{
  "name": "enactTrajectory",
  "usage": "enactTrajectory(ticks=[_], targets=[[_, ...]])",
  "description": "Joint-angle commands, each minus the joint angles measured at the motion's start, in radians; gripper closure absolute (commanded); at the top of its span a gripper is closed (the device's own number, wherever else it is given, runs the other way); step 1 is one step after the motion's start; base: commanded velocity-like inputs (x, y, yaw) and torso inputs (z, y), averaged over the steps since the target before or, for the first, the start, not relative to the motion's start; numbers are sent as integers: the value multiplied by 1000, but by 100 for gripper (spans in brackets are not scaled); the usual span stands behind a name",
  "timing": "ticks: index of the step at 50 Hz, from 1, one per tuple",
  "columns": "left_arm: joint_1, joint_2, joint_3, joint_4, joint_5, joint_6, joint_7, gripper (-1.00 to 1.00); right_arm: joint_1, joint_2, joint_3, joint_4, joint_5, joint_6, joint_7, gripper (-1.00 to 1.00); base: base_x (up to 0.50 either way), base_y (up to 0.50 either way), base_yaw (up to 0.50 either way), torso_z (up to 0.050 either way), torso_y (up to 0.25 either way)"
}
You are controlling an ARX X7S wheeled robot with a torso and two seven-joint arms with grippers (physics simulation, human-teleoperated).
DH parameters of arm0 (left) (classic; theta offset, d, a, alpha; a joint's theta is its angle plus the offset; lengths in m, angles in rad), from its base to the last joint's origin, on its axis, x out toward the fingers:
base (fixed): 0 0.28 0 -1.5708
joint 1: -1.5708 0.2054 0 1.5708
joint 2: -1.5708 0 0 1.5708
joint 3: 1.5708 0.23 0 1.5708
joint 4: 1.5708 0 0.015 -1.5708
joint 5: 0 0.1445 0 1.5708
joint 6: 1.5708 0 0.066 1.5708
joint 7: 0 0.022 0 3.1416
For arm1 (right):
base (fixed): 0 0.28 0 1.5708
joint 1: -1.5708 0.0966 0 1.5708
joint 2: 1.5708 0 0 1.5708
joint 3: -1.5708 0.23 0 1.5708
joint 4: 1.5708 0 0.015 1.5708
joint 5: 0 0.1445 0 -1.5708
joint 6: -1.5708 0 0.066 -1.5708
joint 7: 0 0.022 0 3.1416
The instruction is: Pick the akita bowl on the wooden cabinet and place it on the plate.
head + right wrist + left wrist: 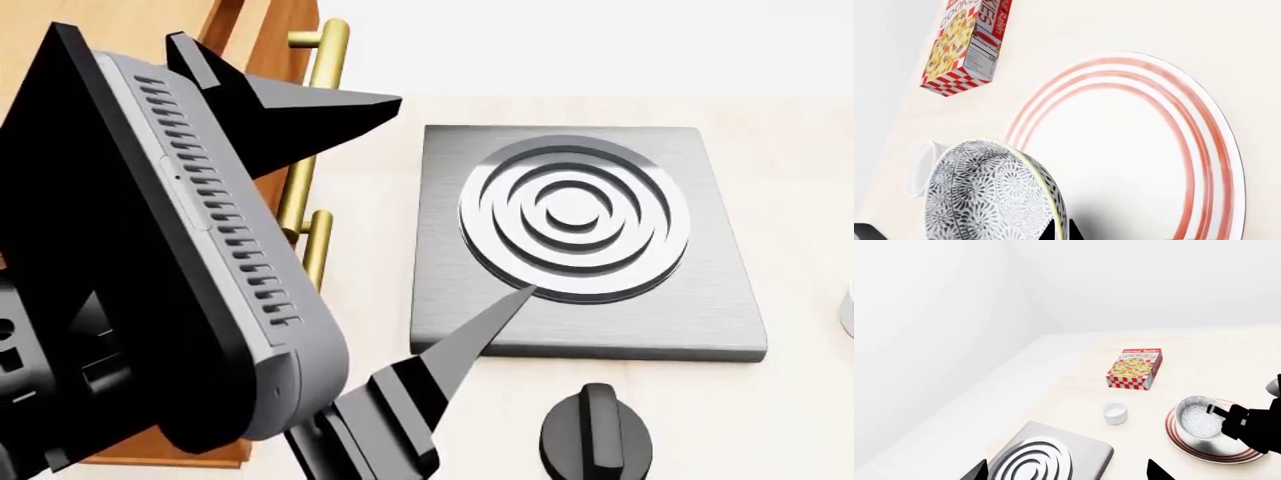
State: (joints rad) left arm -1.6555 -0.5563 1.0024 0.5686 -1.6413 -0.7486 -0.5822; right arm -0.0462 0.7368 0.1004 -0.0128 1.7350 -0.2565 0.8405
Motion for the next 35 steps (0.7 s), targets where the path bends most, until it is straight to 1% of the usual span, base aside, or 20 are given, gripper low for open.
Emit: enactTrajectory(ticks=[1,35], targets=[[4,-1,2,-2,3,1,2,-100,4,12,14,-9,-27,1,-8,100,0,0,0,0,0],[13,-7,2,-2,11,4,6,-100,-67,17,83,-36,-24,-30,-15,100,0,0,0,0,0]])
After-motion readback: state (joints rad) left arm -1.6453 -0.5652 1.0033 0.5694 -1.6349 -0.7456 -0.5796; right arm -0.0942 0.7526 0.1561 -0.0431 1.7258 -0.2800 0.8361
